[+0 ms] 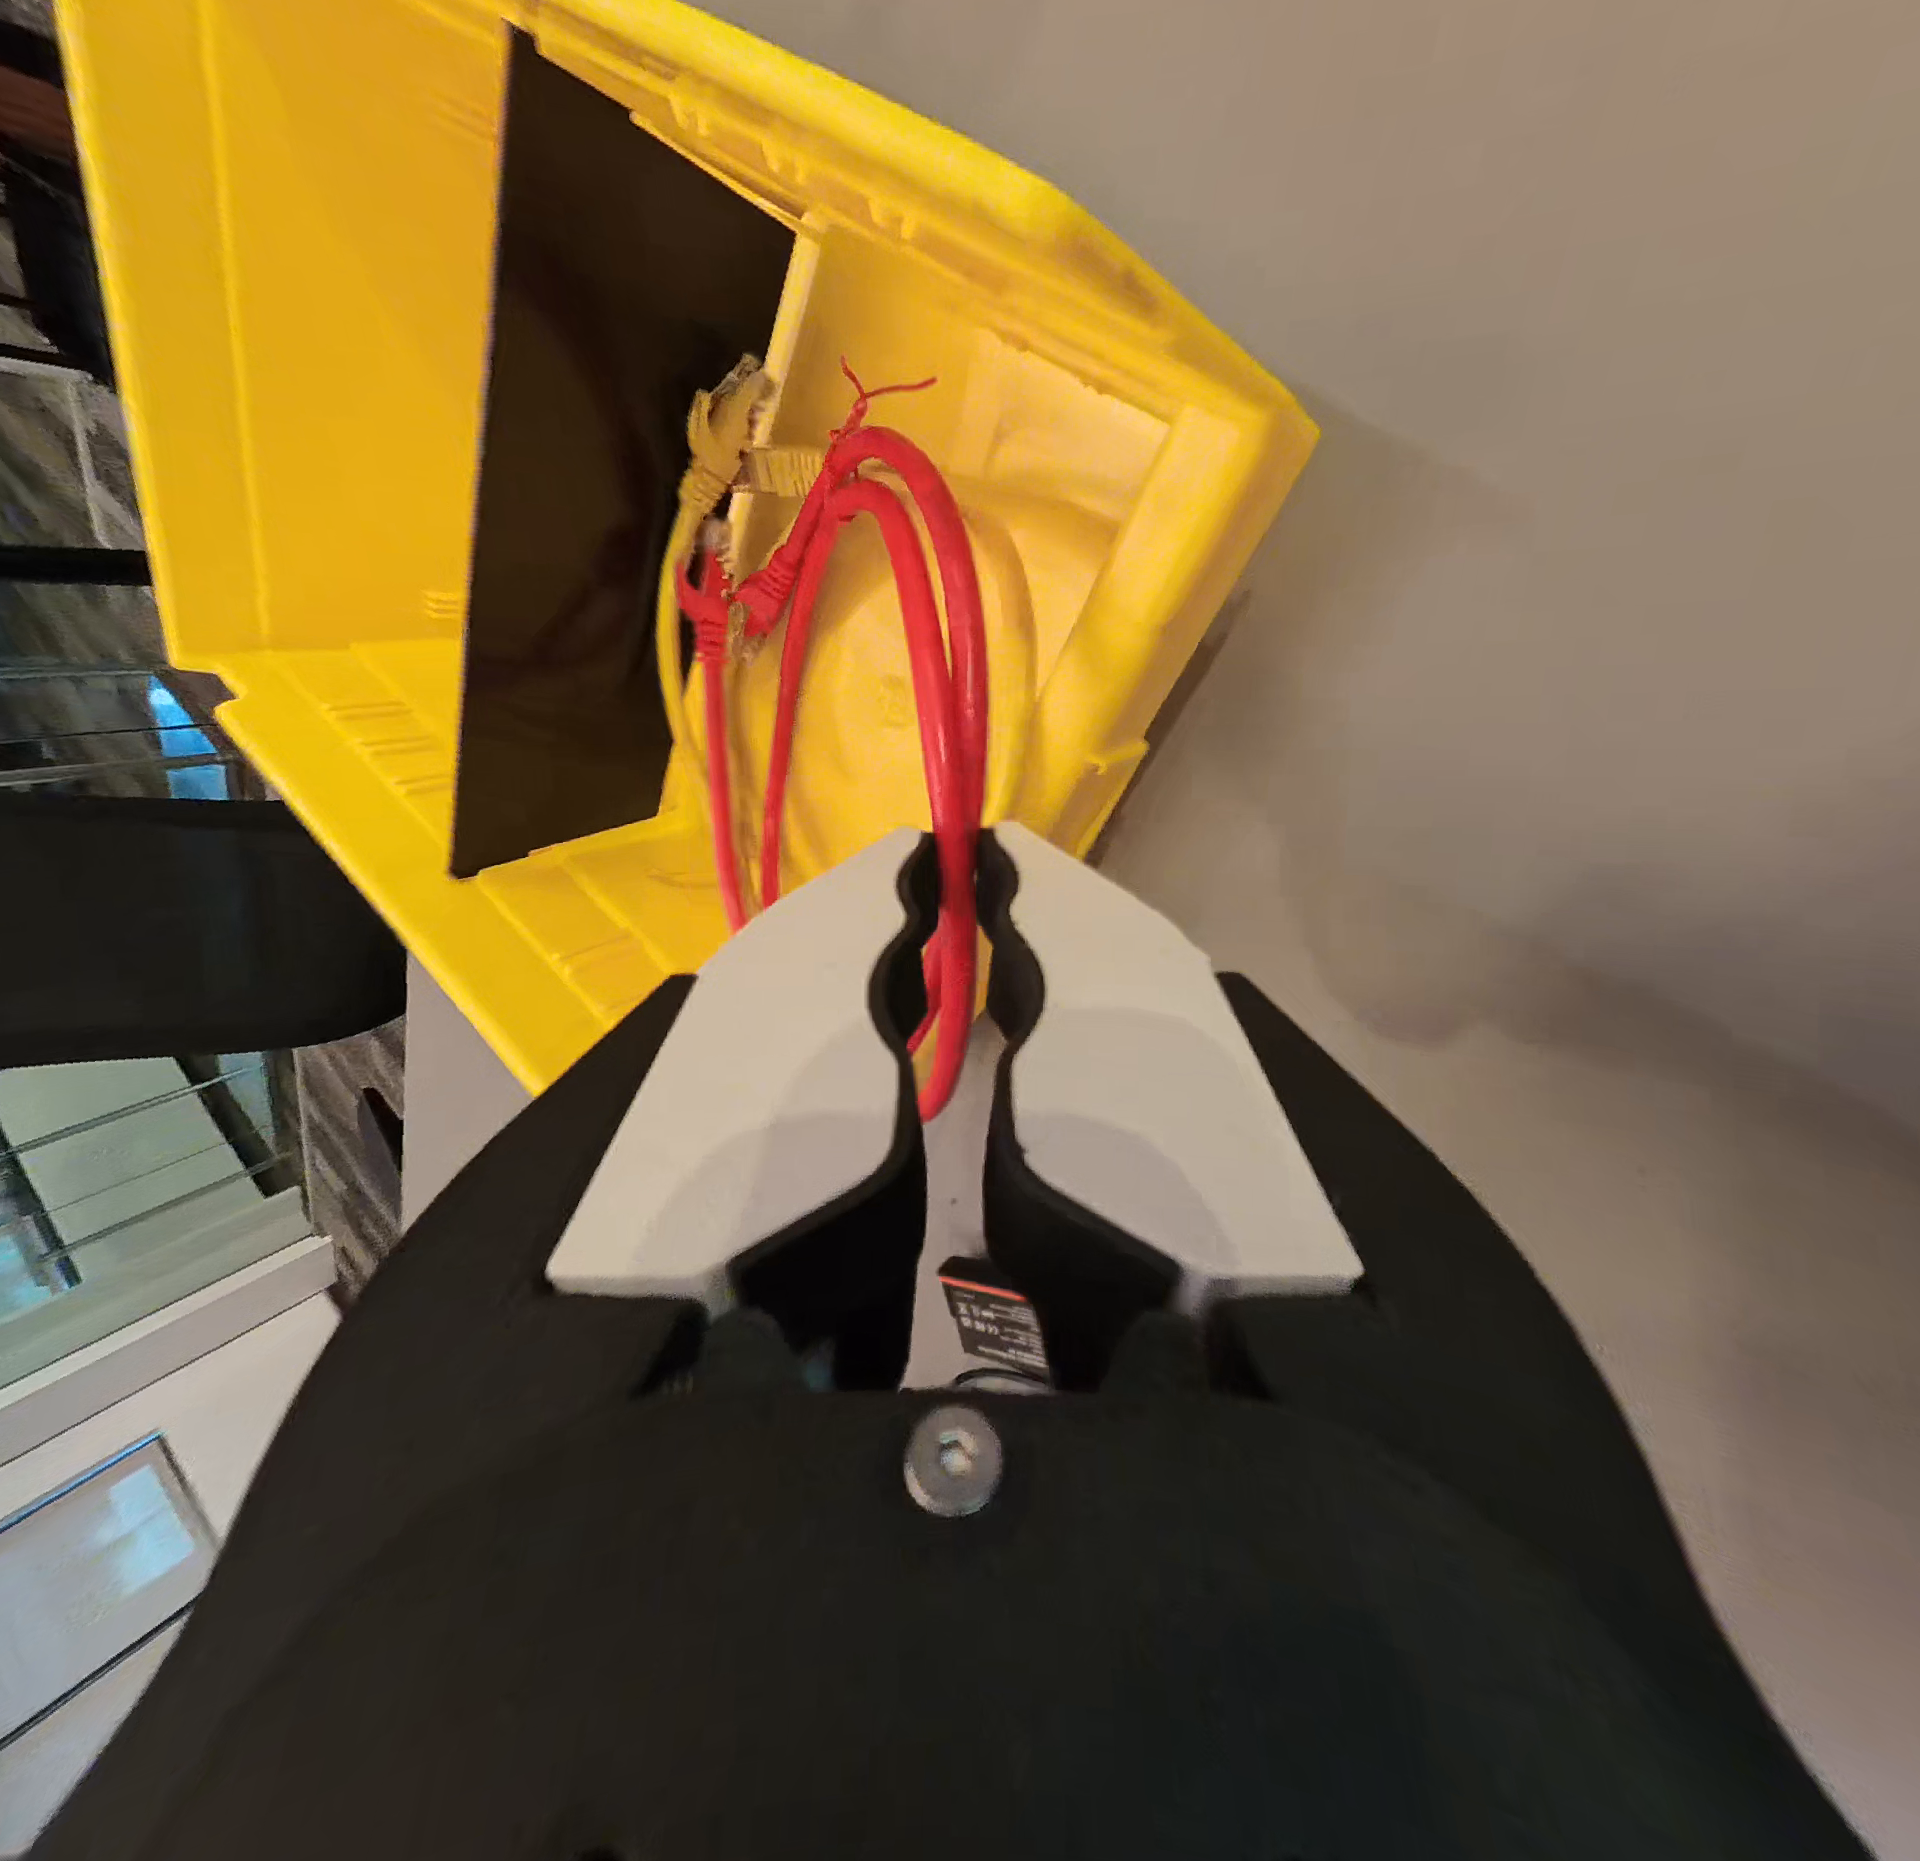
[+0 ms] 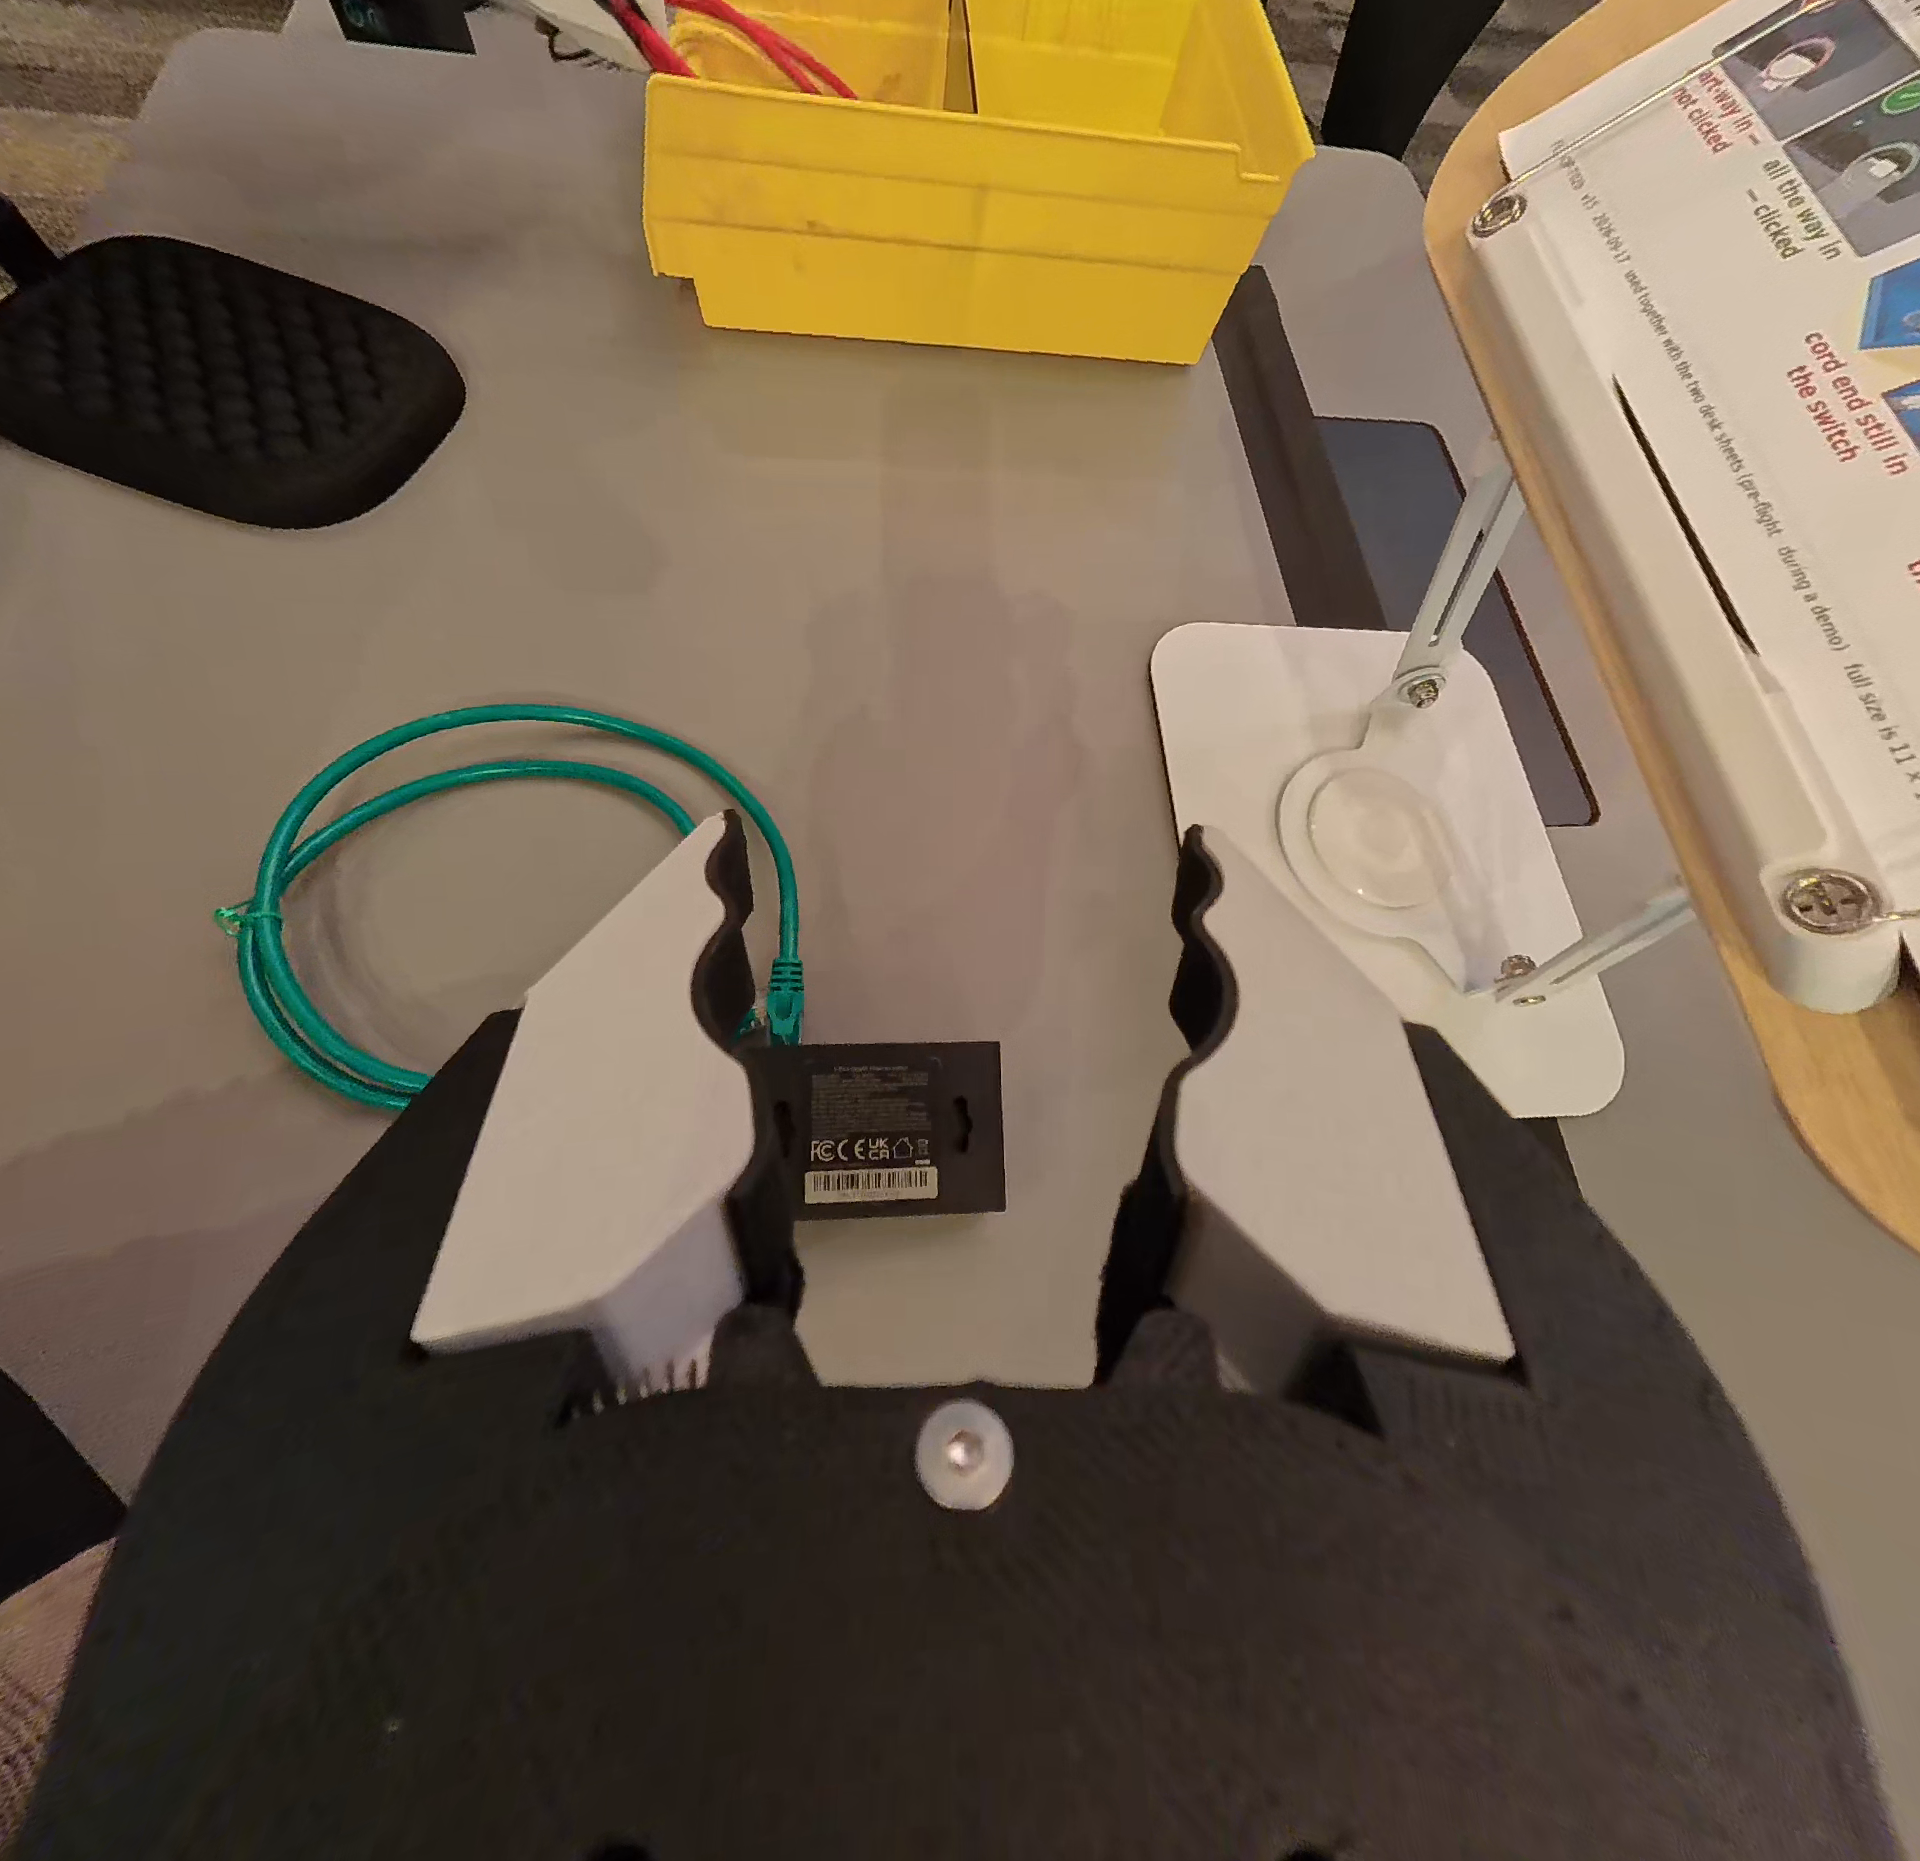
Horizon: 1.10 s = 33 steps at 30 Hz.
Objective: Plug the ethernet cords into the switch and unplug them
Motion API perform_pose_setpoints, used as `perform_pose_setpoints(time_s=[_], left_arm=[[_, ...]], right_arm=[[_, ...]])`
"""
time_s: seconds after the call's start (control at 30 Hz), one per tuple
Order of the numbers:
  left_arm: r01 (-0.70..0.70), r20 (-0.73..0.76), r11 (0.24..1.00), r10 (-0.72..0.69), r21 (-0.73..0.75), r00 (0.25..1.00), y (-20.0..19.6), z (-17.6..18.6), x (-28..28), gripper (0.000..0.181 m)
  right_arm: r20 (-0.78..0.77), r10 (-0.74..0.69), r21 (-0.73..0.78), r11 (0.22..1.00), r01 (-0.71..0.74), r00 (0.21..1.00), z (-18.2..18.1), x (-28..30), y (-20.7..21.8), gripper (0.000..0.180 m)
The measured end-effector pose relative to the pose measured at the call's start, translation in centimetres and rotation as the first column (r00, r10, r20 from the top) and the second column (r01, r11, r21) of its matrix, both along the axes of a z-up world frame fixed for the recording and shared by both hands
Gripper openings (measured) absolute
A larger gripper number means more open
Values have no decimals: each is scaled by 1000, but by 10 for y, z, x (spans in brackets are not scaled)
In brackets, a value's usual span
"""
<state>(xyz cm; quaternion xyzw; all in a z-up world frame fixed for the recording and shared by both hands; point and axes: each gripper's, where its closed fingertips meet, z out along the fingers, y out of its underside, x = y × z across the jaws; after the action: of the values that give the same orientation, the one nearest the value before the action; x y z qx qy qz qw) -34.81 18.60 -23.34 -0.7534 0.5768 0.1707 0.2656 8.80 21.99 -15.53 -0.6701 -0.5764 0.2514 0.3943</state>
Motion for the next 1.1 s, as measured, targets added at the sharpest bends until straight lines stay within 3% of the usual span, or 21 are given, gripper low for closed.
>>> perform_pose_setpoints(time_s=[0.03, 0.4, 0.7, 0.93, 1.1], left_arm=[[-5, -2, 1000, 5, 24, 1000, 2, 5, -1, 7], [-97, 38, 960, 90, 264, 995, 30, 80, -17, 6], [-116, 85, 896, 89, 428, 992, 31, 160, -16, 6], [-1, 156, 866, -89, 500, 984, 16, 202, 51, 6], [125, 266, 844, -300, 522, 916, 10, 219, 135, 6]], right_arm=[[-2, -2, 0, 1000, 2, 1000, 0, 1, 0, 81], [-18, -5, 4, 1000, 5, 1000, 4, 4, 0, 81], [-45, -5, 27, 1000, 7, 999, 15, 5, -1, 81], [-73, 5, 87, 996, 1, 997, 30, -9, -3, 81], [-105, 18, 170, 986, 0, 994, 46, -29, -4, 83]])
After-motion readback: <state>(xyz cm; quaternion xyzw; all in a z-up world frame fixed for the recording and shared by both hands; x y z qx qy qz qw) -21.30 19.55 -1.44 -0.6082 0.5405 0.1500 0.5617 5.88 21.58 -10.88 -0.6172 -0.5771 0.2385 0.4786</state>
